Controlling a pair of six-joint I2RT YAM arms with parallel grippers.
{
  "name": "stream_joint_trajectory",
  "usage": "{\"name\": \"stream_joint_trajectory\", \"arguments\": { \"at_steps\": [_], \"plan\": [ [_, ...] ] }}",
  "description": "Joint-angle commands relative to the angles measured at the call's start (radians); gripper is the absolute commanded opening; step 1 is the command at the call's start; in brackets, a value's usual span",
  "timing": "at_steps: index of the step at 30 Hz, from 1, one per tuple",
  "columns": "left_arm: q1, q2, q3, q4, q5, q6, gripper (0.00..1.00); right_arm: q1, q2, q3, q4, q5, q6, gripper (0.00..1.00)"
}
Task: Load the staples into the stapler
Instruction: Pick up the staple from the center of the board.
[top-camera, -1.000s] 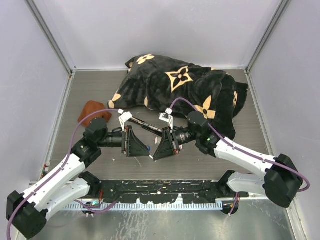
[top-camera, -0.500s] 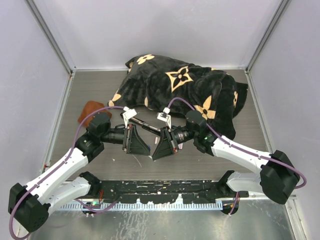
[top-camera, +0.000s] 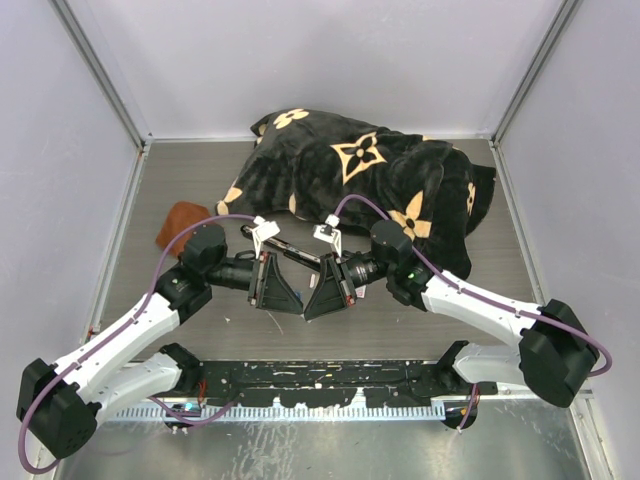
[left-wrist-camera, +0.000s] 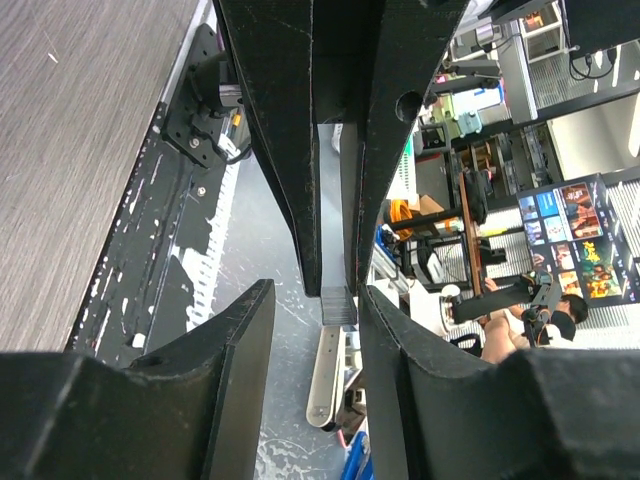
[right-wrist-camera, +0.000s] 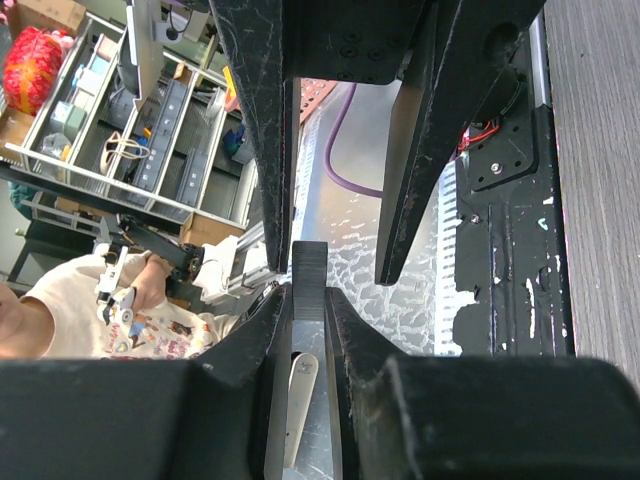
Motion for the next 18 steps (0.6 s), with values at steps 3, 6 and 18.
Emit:
{"name": "stream_joint_trajectory", "arguments": {
  "at_steps": [3, 6, 18],
  "plan": [
    [-0.008, -0.002, 0.046, -0.006, 0.027, 0.025, 0.37, -0.006, 0.001, 0.048, 0.049, -0.011, 0.002, 0.16],
    [-0.009, -0.002, 0.047, -0.009, 0.030, 0.029, 0.35, -0.007, 0.002, 0.047, 0.049, -0.011, 0.001, 0.16],
    [-0.011, -0.004, 0.049, -0.030, 0.029, 0.027, 0.20, -0.025, -0.002, 0.044, 0.013, 0.015, -0.031, 0.17]
  ]
}}
